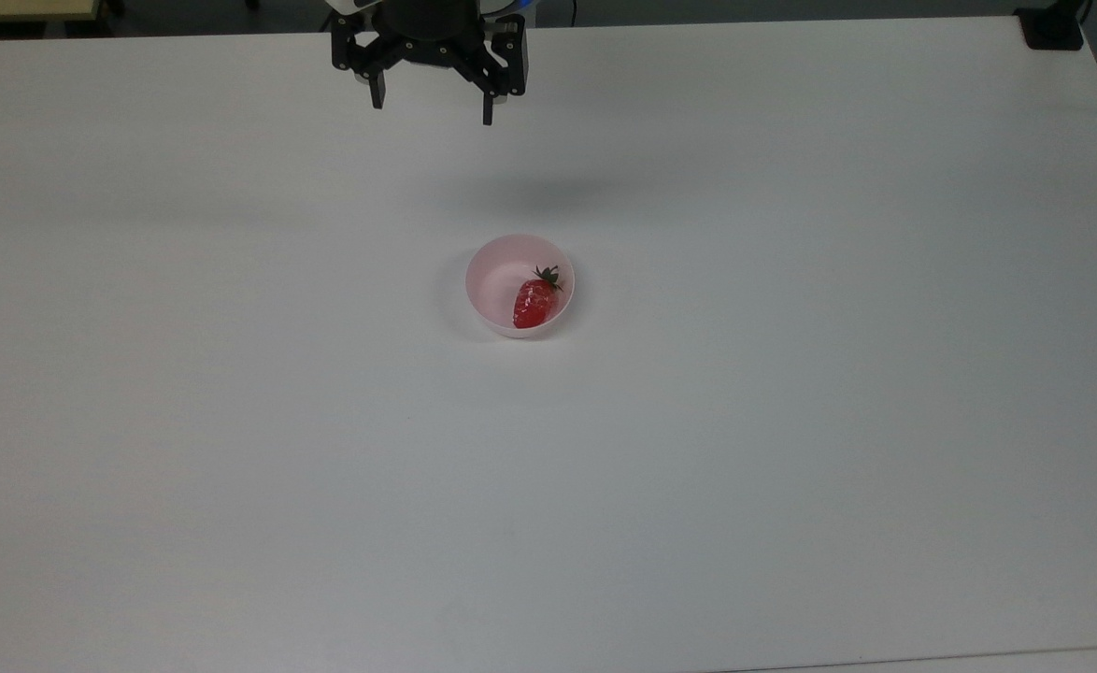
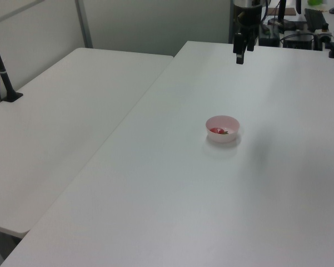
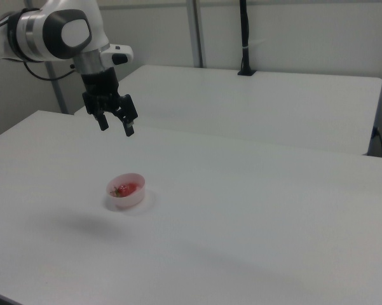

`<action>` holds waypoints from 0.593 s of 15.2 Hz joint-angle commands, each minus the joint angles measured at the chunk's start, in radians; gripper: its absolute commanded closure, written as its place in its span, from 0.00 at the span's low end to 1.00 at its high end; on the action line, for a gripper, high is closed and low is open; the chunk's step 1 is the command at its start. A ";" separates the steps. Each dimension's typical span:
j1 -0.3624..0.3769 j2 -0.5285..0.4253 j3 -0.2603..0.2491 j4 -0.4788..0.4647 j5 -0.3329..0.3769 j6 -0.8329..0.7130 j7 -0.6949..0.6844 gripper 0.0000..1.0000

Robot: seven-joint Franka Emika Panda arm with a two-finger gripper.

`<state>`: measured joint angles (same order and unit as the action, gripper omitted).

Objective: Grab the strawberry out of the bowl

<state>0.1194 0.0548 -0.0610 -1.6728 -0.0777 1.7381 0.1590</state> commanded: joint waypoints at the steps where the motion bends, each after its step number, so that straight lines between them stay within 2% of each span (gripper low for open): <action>1: -0.012 -0.007 0.003 -0.007 0.043 -0.014 0.008 0.00; 9: -0.020 -0.001 0.001 0.007 0.049 -0.014 -0.007 0.00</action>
<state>0.1046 0.0552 -0.0613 -1.6712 -0.0480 1.7380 0.1592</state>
